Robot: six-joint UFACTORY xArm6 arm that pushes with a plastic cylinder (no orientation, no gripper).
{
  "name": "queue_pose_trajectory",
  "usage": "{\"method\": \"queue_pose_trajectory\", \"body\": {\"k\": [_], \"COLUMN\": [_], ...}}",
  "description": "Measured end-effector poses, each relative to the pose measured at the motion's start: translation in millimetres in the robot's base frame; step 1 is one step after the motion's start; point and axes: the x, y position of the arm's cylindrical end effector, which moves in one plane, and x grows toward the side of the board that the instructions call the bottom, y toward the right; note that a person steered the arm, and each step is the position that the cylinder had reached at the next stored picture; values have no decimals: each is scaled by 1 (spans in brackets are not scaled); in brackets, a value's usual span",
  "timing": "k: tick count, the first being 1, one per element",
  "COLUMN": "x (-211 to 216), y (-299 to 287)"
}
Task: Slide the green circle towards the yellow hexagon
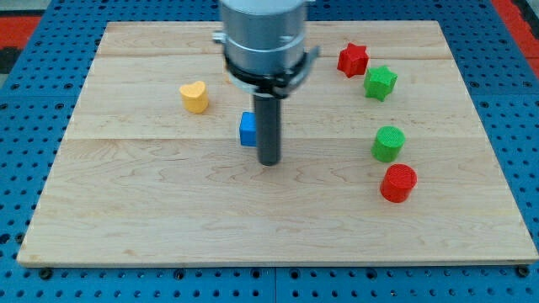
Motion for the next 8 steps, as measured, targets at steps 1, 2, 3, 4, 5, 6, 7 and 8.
{"method": "queue_pose_trajectory", "body": {"k": [1, 2, 3, 4, 5, 6, 7, 8], "x": [1, 5, -10, -37, -25, -13, -15, -38], "y": [62, 135, 191, 190, 179, 173, 112, 39]}}
